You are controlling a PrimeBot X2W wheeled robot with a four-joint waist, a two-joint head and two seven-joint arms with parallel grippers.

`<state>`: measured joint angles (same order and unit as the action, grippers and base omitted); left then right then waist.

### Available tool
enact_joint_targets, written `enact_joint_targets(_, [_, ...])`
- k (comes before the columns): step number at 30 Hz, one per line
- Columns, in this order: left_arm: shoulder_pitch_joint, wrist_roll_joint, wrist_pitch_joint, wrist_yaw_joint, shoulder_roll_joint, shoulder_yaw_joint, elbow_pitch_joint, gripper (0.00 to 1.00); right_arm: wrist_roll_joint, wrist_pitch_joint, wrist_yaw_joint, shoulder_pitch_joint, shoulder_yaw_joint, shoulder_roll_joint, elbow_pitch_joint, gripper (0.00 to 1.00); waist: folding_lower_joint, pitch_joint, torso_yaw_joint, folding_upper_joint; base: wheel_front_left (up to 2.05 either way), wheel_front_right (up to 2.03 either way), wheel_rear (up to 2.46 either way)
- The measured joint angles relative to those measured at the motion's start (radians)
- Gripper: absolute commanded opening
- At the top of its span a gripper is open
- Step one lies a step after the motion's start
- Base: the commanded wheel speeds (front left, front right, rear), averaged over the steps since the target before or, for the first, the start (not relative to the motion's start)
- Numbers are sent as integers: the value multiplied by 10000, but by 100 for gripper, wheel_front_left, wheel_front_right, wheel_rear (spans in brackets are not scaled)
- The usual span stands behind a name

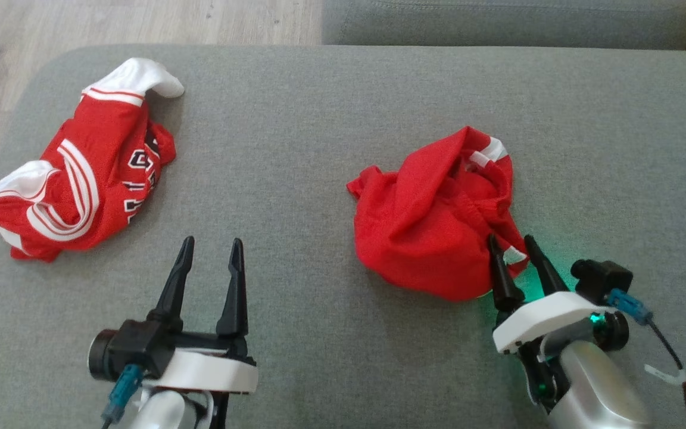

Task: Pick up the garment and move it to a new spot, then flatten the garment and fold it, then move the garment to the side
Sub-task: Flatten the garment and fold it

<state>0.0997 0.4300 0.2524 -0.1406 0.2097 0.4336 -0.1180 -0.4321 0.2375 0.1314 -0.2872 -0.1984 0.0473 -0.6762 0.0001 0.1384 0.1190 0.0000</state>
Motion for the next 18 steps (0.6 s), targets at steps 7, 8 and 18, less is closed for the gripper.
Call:
enact_joint_targets(7, [117,-188,0,104,-188,-109,-75,100,-92,31,0,-492,-291,19,-1220,100,0,160,13,0,0,0,0])
enact_joint_targets(8, [158,-190,0,144,-224,-113,-90,100,-94,38,0,-577,-372,23,-1327,100,0,172,3,0,0,0,0])
enact_joint_targets(18, [222,-349,0,324,-359,-508,-215,100,-125,105,0,-915,-10,48,-941,0,-1,-110,-399,0,0,0,0])
